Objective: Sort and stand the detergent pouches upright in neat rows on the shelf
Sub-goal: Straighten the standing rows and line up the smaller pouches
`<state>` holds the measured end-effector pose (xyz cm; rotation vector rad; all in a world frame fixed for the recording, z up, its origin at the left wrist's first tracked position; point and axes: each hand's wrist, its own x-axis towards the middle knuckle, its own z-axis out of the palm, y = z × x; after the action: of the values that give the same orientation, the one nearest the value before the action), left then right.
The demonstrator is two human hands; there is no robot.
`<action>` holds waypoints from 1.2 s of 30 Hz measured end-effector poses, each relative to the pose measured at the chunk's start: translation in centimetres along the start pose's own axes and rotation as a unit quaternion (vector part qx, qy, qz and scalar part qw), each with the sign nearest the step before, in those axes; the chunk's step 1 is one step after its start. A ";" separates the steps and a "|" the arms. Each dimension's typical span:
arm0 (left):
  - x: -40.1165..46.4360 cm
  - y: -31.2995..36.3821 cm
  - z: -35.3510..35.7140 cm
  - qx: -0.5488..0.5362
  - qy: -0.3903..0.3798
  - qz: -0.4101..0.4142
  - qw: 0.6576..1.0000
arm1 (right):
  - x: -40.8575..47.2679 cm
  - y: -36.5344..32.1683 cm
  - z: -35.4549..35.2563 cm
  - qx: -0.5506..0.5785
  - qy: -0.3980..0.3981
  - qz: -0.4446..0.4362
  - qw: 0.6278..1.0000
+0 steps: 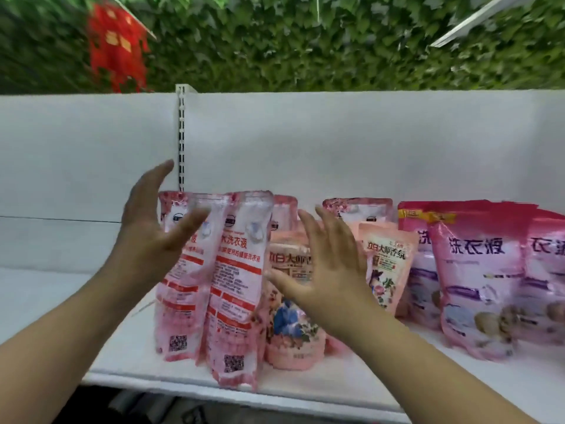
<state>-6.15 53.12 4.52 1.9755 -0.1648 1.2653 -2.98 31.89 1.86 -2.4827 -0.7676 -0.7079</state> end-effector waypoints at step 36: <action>3.7 4.1 9.3 -0.211 0.006 -0.062 0.976 | -3.8 4.3 3.8 0.192 0.071 -0.260 0.944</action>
<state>0.40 45.15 7.82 1.5871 -0.2747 1.0605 -1.78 29.27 -4.33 -1.8661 -1.3809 -0.8089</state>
